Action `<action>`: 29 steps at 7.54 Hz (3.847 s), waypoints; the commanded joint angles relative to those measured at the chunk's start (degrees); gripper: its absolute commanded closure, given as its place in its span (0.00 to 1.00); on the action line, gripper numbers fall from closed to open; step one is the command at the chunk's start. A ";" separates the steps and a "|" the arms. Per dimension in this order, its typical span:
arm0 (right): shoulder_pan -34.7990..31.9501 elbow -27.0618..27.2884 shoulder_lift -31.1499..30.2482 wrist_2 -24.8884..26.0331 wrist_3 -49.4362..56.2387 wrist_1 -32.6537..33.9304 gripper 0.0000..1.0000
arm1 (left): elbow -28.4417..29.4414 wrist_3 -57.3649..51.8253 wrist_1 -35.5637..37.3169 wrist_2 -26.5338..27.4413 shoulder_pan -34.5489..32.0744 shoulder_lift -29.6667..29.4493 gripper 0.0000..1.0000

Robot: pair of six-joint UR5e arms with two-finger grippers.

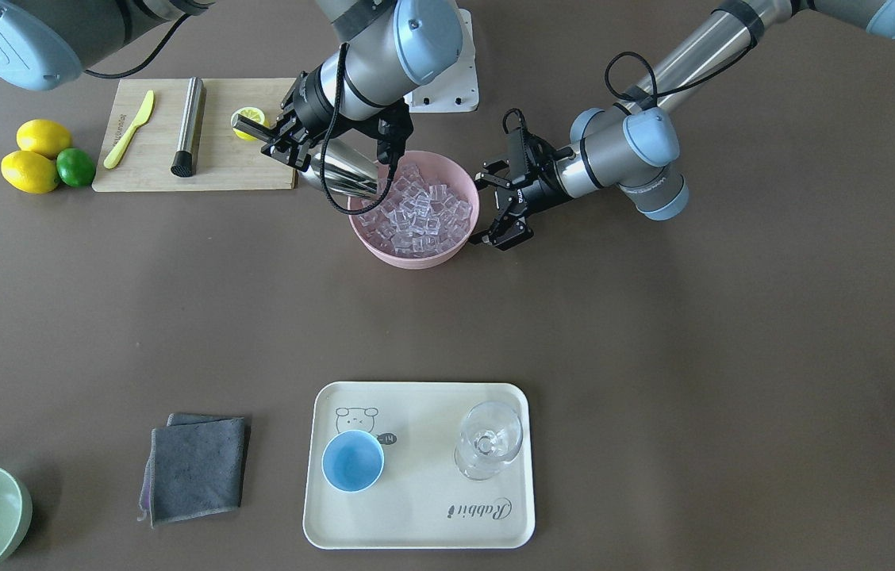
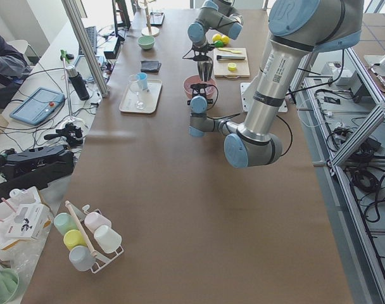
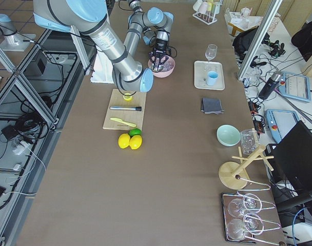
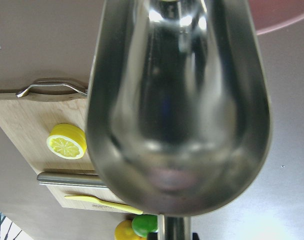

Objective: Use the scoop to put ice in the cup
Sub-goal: 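Swing the scoop over the pink bowl and lower it into the ice, then drag the scoop through the ice cubes with the right gripper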

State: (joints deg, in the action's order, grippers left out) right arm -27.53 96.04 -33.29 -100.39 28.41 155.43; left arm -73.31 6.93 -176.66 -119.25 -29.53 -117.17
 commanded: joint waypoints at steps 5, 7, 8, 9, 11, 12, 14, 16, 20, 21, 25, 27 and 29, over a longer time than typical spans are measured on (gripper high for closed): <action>0.02 -7.78 3.49 -0.07 -0.91 -2.42 1.00 | -0.26 0.01 0.17 0.07 0.00 0.81 0.02; 0.02 -11.29 5.16 -0.07 -0.99 -3.90 1.00 | -0.26 0.01 0.17 0.16 0.00 0.72 0.02; 0.02 -13.57 6.21 -0.07 -0.99 -4.61 1.00 | -0.26 0.01 0.17 0.16 0.00 0.72 0.02; 0.02 -14.21 6.57 -0.07 -1.17 -5.40 1.00 | -0.26 0.01 0.17 0.16 0.00 0.72 0.02; 0.02 -13.08 5.79 -0.60 -2.91 -8.02 1.00 | -0.17 0.01 0.17 0.16 0.00 0.63 0.02; 0.02 -11.85 4.65 -1.04 -4.14 -10.74 1.00 | -0.17 0.01 0.26 0.16 0.09 0.63 0.02; 0.02 -6.85 0.88 -2.00 -4.51 -13.92 1.00 | -0.17 0.01 0.78 0.16 0.09 0.63 0.02; 0.02 -2.02 -3.95 -2.10 -8.54 -17.87 1.00 | -0.17 0.01 1.23 0.16 0.09 0.63 0.02; -0.06 2.05 -8.63 -4.11 -12.93 -25.17 1.00 | -0.17 0.01 1.58 0.07 0.09 0.63 0.02; -0.06 3.70 -9.68 -4.12 -13.12 -25.53 1.00 | -0.17 0.01 1.58 0.07 0.17 0.63 0.02; -0.06 8.27 -14.15 -5.26 -16.11 -30.70 1.00 | -0.17 -0.07 4.64 0.07 0.35 0.37 0.02; -0.06 10.21 -16.79 -5.61 -18.38 -33.25 1.00 | -0.17 0.10 5.62 -0.28 -0.09 -0.16 0.02; -0.06 10.22 -17.94 -6.05 -19.62 -36.07 1.00 | -0.17 0.01 7.02 -0.54 -1.66 -0.60 0.02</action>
State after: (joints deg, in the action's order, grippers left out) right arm -27.60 105.98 -50.05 -105.99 10.22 121.68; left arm -73.48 7.00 -170.89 -119.51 -29.79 -117.44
